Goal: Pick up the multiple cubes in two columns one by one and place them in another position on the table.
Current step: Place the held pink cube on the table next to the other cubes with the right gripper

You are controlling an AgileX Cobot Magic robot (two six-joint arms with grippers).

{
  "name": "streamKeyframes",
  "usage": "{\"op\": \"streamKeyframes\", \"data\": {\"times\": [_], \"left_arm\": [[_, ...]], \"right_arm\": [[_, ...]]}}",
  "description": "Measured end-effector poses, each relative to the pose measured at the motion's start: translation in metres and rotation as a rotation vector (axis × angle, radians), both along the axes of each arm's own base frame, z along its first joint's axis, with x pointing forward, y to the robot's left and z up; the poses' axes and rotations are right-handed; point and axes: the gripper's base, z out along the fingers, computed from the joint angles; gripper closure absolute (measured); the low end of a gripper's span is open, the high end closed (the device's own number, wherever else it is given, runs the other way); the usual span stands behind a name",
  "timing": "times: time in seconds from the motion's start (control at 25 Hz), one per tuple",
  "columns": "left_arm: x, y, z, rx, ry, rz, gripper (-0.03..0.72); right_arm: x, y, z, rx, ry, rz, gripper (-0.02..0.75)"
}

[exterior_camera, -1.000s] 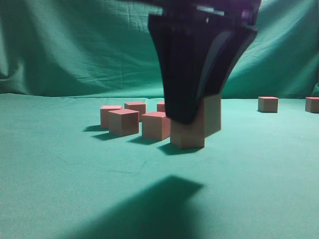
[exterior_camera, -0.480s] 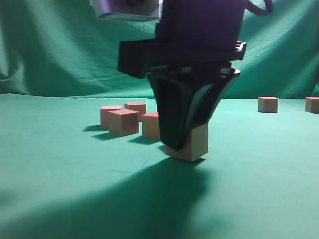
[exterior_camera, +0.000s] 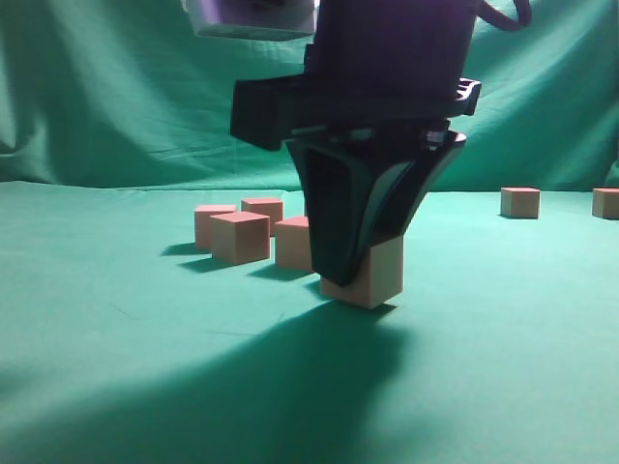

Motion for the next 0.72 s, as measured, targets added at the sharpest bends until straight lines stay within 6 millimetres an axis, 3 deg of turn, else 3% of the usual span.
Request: {"op": "streamKeyframes", "data": {"times": [0.72], "left_arm": [[0.0000,0.0000,0.0000,0.000,0.000,0.000,0.688]], "right_arm": [[-0.0015,-0.0007,-0.0005,-0.003,0.019,-0.015,0.463]]}}
